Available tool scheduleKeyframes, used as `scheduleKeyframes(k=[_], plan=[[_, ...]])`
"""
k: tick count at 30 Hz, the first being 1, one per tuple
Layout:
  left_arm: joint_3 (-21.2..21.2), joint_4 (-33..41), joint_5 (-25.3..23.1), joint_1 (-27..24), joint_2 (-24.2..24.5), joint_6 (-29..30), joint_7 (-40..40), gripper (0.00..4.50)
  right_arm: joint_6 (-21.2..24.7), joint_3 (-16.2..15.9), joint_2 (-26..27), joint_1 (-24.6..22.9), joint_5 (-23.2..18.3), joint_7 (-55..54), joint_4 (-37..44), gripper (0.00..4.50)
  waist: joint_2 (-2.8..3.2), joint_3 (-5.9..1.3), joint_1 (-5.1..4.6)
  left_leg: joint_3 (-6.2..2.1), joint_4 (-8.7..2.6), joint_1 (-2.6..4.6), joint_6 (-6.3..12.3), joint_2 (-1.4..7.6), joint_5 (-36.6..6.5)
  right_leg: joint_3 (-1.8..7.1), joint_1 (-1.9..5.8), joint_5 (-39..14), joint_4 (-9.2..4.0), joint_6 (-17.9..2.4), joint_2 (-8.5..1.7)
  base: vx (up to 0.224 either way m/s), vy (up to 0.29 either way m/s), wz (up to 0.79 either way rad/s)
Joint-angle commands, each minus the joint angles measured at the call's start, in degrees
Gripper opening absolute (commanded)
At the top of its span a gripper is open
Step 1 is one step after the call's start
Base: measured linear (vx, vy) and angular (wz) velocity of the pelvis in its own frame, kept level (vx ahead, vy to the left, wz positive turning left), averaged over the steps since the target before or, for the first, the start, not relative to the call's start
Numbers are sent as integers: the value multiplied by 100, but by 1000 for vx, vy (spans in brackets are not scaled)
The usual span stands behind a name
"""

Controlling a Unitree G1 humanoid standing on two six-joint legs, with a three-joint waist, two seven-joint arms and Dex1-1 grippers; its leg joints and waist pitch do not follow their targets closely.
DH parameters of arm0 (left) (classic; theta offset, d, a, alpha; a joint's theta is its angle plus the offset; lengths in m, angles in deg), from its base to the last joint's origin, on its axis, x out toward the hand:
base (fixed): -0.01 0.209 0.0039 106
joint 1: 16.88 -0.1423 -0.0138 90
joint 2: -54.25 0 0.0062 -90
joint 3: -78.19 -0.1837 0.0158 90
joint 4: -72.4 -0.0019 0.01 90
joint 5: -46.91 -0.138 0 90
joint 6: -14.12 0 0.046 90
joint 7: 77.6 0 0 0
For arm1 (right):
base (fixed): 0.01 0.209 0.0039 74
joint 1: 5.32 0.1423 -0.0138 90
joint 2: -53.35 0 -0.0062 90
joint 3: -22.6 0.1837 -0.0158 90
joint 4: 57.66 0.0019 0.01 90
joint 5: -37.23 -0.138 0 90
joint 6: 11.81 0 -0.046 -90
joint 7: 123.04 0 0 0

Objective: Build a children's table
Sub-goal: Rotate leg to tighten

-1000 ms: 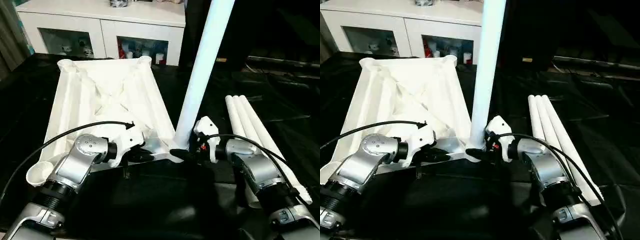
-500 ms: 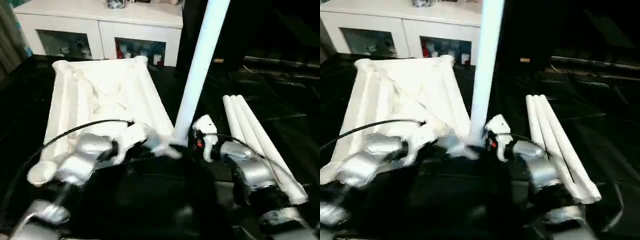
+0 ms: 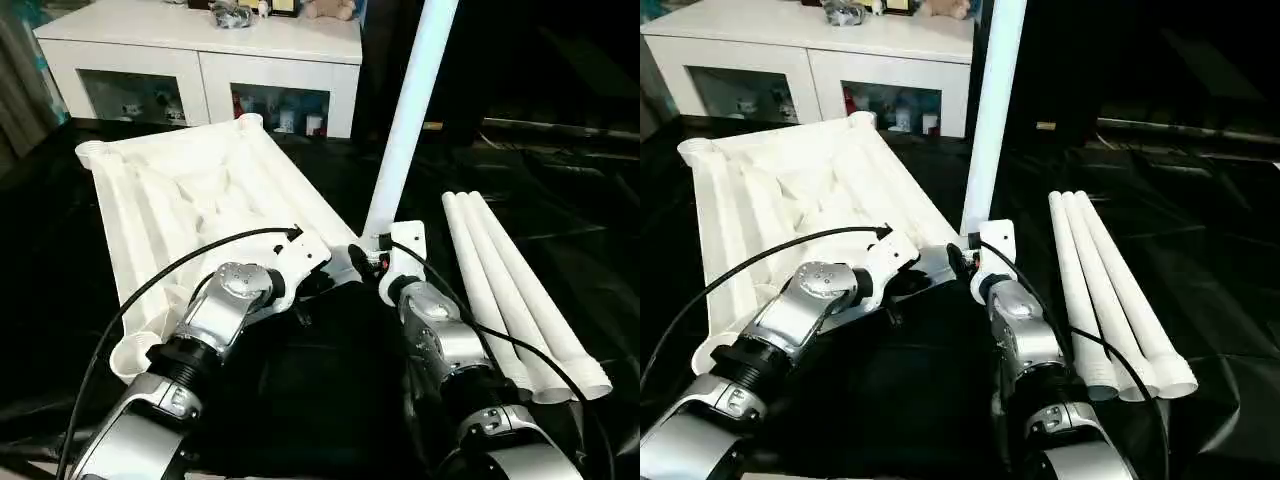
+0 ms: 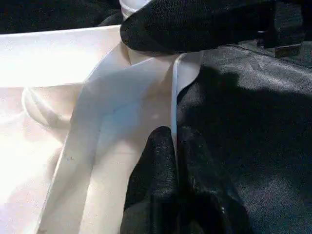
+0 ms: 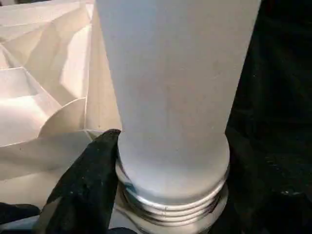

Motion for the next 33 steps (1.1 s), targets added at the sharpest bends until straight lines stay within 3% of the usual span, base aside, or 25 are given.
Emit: scheduleKeyframes(k=[1, 4, 7, 9, 11, 15, 20, 22, 27, 33], plan=[[68, -56, 122, -180, 21, -203, -59, 0, -26, -115, 14, 9, -172, 521, 2, 351, -6, -253, -25, -66, -439, 57, -102, 99, -2286, 159, 114, -2363, -518, -624, -296, 0, 0, 0], [71, 46, 167, -253, 200, -295, -290, 0, 74, -245, -230, 3, -216, 1041, 236, 384, -34, -263, -23, -54, -430, 39, -33, 102, -2096, 160, 147, -2234, -504, -682, -302, 0, 0, 0], [67, 205, 236, -345, 389, -369, -564, 0, 254, -380, -553, -99, -324, 1674, 644, 384, -42, -280, 2, -31, -411, 1, 78, 108, -1760, 178, 181, -2011, -478, -718, -312, 0, 0, 0], [56, 435, 368, -477, 597, -476, -998, 0, 463, -563, -1005, -290, -435, 2543, 1178, 384, -40, -282, 20, -12, -398, 16, 105, 116, -1618, 179, 177, -1827, -463, -774, -298, 0, 0, 0], [43, 515, 412, -519, 657, -525, -1138, 0, 480, -630, -1140, -350, -432, 2803, 1310, 384, -44, -291, 53, 3, -379, -3, 156, 127, -1403, 181, 192, -1473, -413, -880, -292, 0, 0, 0], [-108, 1138, 706, -786, 1053, -501, -2097, 0, 755, -1063, -1950, -666, -534, 4165, 2012, 384, -30, -292, 69, 3, -367, -13, 219, 134, -1178, 171, 226, -967, -346, -1034, -268, 0, 0, 0], [-197, 1545, 871, -928, 1273, -299, -2535, 0, 863, -1265, -2157, -712, -430, 4451, 2196, 384, -7, -322, 63, 17, -335, 6, 262, 139, -975, 161, 226, -369, -262, -1340, -250, 0, 0, 0], [-180, 1566, 850, -937, 1276, -302, -2507, 0, 848, -1311, -2158, -720, -368, 4476, 2196, 384, -25, -308, 60, 27, -336, 9, 273, 136, -1037, 160, 220, -453, -283, -1329, -252, 0, 0, 0], [-152, 1592, 846, -949, 1304, -243, -2528, 0, 915, -1332, -2113, -720, -401, 4468, 2207, 384, -21, -286, 70, 11, -363, 19, 92, 141, -1360, 176, 209, -1086, -334, -1150, -277, 0, 0, 0], [-159, 1668, 830, -998, 1344, -201, -2502, 0, 925, -1395, -2123, -740, -355, 4512, 2207, 336, -44, -311, 73, 12, -337, 2, 140, 131, -1086, 173, 231, -722, -286, -1168, -270, 0, 0, 0]])
